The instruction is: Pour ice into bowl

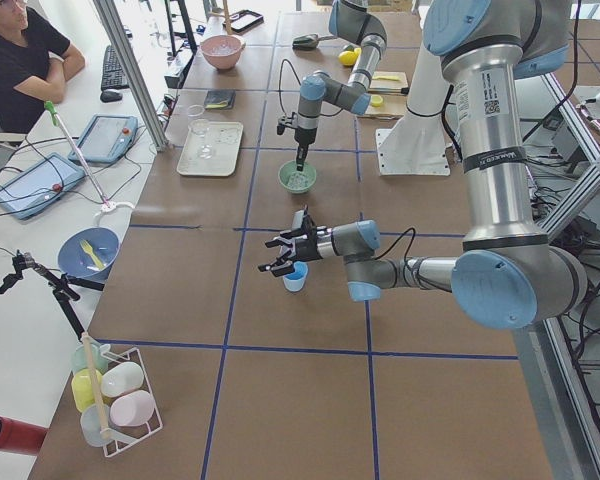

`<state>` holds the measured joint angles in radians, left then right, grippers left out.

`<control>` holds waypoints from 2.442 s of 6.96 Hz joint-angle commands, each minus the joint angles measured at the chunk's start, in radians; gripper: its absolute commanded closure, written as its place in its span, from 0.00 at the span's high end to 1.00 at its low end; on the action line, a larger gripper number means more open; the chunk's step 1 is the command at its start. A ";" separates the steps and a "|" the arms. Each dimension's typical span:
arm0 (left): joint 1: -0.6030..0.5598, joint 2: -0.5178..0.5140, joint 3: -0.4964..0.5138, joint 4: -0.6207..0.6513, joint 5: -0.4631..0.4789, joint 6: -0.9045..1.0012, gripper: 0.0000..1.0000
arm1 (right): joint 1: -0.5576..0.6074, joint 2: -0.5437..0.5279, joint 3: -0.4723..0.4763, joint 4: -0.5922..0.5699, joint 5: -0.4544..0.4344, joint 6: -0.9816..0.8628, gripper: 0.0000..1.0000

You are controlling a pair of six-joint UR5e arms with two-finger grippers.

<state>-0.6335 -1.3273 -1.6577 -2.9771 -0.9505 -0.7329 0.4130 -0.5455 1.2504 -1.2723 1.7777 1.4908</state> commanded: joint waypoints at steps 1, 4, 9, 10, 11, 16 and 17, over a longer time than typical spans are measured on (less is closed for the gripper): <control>-0.191 -0.003 -0.075 0.109 -0.232 0.183 1.00 | 0.064 -0.055 0.163 -0.074 0.072 -0.001 0.00; -0.374 -0.044 -0.129 0.402 -0.579 0.292 1.00 | 0.243 -0.412 0.544 -0.090 0.194 -0.106 0.00; -0.670 -0.269 -0.129 0.879 -0.877 0.639 1.00 | 0.587 -0.894 0.649 0.014 0.380 -0.631 0.00; -0.705 -0.292 -0.129 0.927 -0.917 0.680 1.00 | 0.627 -0.965 0.626 0.072 0.419 -0.650 0.00; -0.710 -0.291 -0.126 0.929 -0.918 0.685 1.00 | 0.641 -1.040 0.585 0.158 0.430 -0.668 0.00; -0.710 -0.294 -0.116 0.928 -0.918 0.685 1.00 | 0.678 -1.114 0.308 0.426 0.551 -0.712 0.96; -0.710 -0.294 -0.116 0.928 -0.916 0.685 1.00 | 0.682 -1.114 0.325 0.418 0.542 -0.707 1.00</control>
<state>-1.3437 -1.6209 -1.7740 -2.0494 -1.8680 -0.0476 1.0925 -1.6563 1.5672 -0.8527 2.3236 0.7804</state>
